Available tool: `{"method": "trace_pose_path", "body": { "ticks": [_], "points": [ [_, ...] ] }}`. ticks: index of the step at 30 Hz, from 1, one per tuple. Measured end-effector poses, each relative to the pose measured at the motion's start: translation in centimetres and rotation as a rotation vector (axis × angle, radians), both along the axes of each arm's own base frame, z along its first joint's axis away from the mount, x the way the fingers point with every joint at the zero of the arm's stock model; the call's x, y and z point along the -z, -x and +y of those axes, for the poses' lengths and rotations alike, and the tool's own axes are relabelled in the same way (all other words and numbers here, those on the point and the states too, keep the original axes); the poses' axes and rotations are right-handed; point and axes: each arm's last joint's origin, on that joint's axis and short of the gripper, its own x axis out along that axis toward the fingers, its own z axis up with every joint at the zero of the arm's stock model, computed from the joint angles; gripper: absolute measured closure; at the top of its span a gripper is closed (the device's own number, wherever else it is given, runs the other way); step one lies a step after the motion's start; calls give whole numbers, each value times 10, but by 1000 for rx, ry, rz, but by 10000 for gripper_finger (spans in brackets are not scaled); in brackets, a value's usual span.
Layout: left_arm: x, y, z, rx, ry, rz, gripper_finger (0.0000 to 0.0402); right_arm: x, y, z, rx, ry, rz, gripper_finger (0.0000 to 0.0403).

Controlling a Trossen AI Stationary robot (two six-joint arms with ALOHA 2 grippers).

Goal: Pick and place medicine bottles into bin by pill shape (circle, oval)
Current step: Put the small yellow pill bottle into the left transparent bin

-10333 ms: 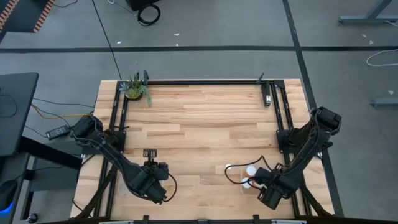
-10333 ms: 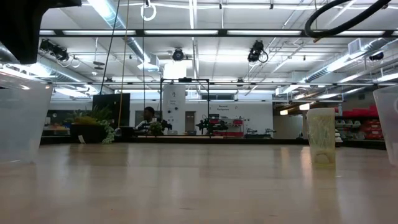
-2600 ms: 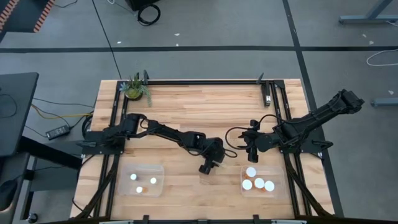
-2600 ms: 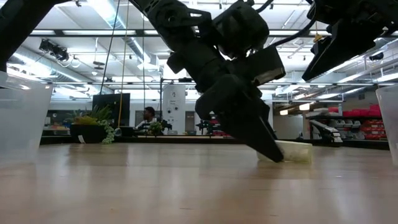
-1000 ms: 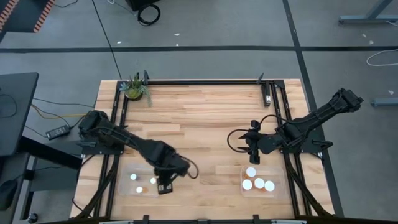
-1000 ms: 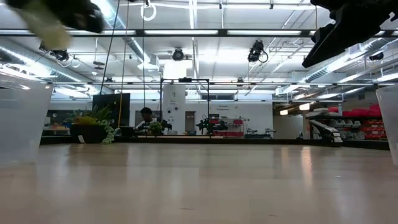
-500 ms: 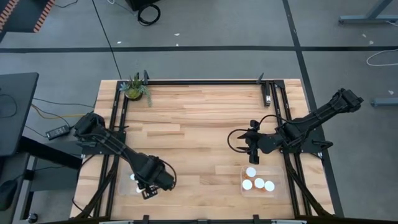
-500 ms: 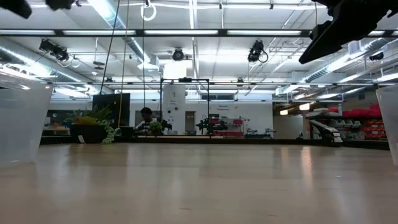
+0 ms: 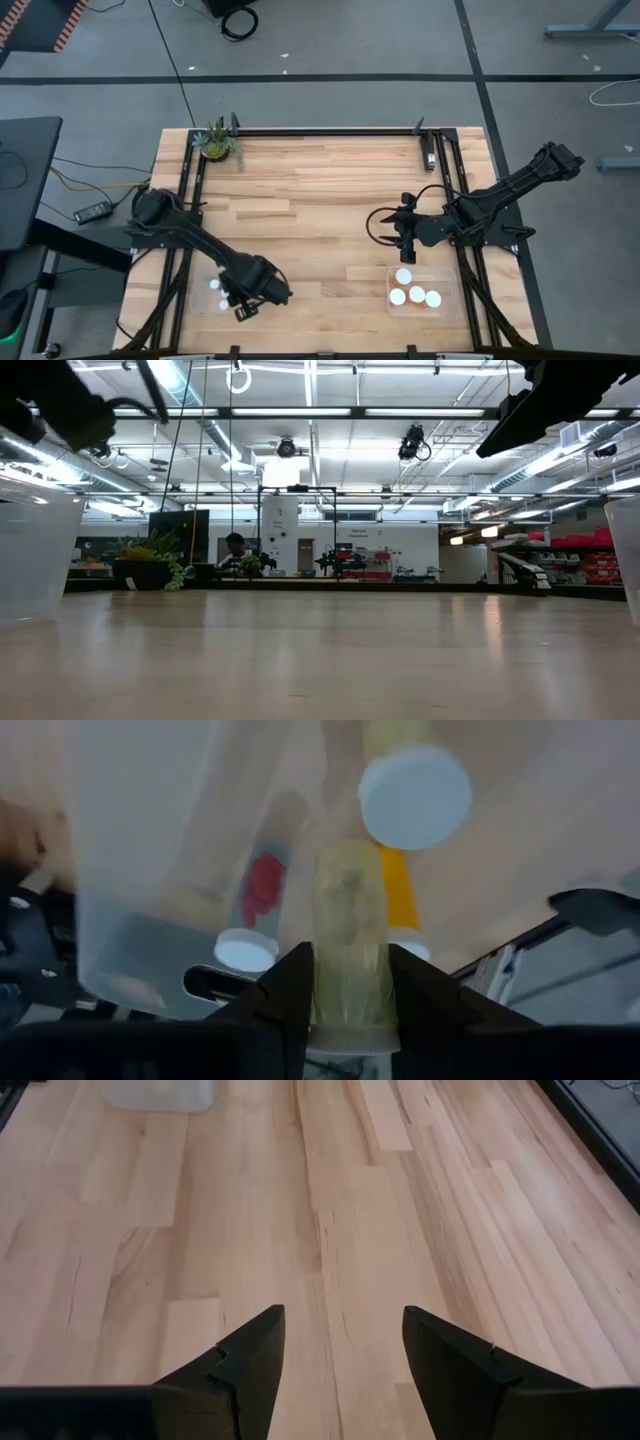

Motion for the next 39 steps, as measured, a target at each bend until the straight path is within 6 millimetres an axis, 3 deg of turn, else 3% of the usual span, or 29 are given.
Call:
{"method": "trace_pose_path", "body": {
  "ticks": [5,13,25,39],
  "points": [
    [19,-4,-4,35,20,68,275,0,0,0,-4,5,-1,192],
    [34,-8,-5,70,21,103,276,-1,-1,0,-2,3,-11,192],
    [37,-15,-5,104,23,28,272,-1,-1,0,-4,5,-13,192],
    [34,-14,-3,100,45,71,275,-1,-1,0,-3,13,-16,192]
  ]
}}
